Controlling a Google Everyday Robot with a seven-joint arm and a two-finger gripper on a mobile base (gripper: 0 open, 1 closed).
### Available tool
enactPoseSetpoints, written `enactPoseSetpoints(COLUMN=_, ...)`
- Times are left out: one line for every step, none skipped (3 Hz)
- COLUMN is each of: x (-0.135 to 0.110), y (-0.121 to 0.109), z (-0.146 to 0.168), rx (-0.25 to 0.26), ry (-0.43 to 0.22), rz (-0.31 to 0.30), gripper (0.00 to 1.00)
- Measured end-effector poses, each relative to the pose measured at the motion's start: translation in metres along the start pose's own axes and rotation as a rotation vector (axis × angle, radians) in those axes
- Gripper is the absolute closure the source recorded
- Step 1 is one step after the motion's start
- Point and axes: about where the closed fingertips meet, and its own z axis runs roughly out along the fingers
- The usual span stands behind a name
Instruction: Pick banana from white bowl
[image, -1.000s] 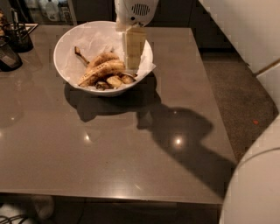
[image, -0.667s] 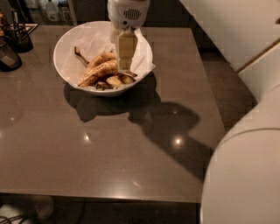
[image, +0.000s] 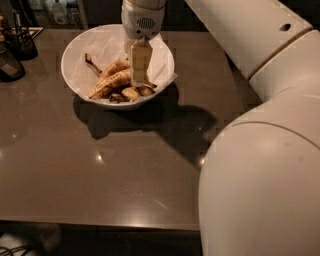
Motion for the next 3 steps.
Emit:
enactPoseSetpoints(x=-0.001, y=-0.011, z=0.013, rx=-0.016, ry=-0.006, rz=0.034, gripper=0.27)
enactPoseSetpoints(x=-0.002, y=-0.017, z=0.024, rx=-0.036, ry=-0.006, rz=0.064, gripper=0.28)
enactPoseSetpoints(x=-0.002, y=-0.018, z=0.034, rx=-0.061, ry=-0.015, rz=0.088, gripper=0.32)
